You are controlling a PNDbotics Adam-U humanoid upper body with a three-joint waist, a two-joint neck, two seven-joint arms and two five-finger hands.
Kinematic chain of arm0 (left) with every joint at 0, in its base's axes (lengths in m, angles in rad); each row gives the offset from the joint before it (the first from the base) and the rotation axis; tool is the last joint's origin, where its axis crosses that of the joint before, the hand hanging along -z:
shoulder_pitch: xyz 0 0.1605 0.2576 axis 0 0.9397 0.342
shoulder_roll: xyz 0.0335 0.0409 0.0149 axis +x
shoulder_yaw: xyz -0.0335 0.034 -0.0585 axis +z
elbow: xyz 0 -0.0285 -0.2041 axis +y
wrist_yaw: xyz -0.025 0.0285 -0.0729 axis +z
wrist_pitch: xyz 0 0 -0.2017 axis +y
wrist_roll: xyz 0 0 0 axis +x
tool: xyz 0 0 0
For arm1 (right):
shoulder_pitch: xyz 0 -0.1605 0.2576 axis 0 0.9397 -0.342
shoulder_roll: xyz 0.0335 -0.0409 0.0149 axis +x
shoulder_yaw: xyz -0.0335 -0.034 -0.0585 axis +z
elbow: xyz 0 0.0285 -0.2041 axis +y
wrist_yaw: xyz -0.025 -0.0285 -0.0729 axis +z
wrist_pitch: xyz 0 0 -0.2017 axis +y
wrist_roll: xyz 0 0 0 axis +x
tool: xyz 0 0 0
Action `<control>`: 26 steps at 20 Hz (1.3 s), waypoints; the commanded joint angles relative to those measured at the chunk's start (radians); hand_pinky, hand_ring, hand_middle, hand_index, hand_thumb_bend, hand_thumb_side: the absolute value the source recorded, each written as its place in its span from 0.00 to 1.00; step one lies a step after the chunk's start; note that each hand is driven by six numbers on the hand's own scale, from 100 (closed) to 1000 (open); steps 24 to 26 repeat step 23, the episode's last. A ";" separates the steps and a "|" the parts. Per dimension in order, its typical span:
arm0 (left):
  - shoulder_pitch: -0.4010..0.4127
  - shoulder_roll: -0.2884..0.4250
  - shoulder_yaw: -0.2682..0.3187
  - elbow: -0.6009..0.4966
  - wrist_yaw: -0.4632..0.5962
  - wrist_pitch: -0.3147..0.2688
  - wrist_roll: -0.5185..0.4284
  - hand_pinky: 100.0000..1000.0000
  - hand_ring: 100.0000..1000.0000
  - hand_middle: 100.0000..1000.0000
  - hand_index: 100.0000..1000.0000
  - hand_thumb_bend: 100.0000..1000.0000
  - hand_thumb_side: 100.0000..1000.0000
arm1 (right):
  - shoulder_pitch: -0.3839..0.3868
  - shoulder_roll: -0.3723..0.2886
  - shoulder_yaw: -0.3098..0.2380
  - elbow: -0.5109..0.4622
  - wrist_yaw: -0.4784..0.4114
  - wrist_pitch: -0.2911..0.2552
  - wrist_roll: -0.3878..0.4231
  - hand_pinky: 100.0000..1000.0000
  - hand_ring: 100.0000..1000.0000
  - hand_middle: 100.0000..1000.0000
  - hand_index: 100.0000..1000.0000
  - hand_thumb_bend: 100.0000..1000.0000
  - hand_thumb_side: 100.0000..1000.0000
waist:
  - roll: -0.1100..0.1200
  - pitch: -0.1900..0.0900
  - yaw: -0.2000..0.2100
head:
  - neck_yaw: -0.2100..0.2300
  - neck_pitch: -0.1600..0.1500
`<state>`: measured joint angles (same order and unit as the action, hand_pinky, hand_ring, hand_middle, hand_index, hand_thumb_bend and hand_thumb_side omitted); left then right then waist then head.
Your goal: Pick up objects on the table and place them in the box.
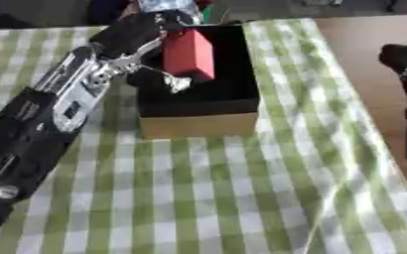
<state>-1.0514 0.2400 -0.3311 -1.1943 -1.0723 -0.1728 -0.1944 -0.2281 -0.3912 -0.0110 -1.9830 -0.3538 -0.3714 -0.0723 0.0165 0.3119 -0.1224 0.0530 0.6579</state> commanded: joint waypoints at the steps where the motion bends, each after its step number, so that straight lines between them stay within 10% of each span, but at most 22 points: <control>1: -0.016 -0.003 0.010 0.017 -0.051 -0.008 0.020 0.73 0.89 0.89 1.00 0.78 0.87 | -0.007 -0.010 -0.002 -0.017 -0.006 0.001 0.003 0.80 0.72 0.56 0.78 0.00 0.86 | -0.006 -0.024 -0.002 | 0.004 -0.001; 8: -0.014 -0.007 0.037 0.008 -0.030 0.037 0.131 0.76 0.90 0.90 1.00 0.80 0.90 | -0.004 -0.007 -0.002 -0.017 -0.004 0.003 0.003 0.80 0.72 0.56 0.78 0.00 0.86 | -0.007 -0.025 -0.001 | 0.000 0.006; 18: 0.048 0.090 0.125 -0.295 0.474 0.140 0.483 0.77 0.75 0.73 0.89 0.36 0.81 | 0.008 -0.014 -0.014 -0.017 0.001 -0.008 -0.009 0.80 0.72 0.56 0.78 0.00 0.86 | -0.010 -0.032 0.020 | -0.031 0.020; 26: 0.155 0.178 0.184 -0.523 0.726 0.201 0.523 0.74 0.66 0.66 0.84 0.14 0.82 | 0.010 -0.024 -0.027 -0.017 0.004 -0.022 -0.023 0.80 0.72 0.56 0.78 0.00 0.85 | -0.015 -0.032 0.046 | -0.059 0.019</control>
